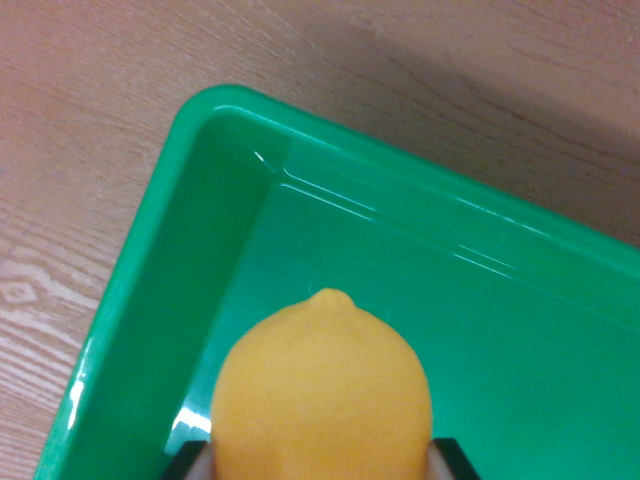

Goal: Pick fruit

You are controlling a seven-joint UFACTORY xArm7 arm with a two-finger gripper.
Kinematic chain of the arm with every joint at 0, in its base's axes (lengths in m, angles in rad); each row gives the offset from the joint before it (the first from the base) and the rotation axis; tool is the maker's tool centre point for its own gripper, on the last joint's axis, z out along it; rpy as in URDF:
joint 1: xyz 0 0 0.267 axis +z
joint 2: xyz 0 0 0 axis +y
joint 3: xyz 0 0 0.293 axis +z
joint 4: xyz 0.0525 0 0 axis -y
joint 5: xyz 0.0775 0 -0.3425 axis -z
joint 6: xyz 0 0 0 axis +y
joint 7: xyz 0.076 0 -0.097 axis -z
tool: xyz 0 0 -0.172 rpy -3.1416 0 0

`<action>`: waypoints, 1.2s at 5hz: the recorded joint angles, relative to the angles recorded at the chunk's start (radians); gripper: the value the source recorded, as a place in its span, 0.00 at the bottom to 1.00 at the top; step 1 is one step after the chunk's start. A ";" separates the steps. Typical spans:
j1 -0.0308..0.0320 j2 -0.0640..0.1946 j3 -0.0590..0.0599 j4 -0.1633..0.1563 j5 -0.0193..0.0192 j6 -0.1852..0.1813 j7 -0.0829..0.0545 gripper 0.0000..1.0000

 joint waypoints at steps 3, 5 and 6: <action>-0.0012 -0.025 0.001 0.046 0.0044 0.071 -0.002 1.00; -0.0017 -0.035 0.002 0.065 0.0061 0.100 -0.002 1.00; -0.0017 -0.035 0.002 0.065 0.0061 0.100 -0.002 1.00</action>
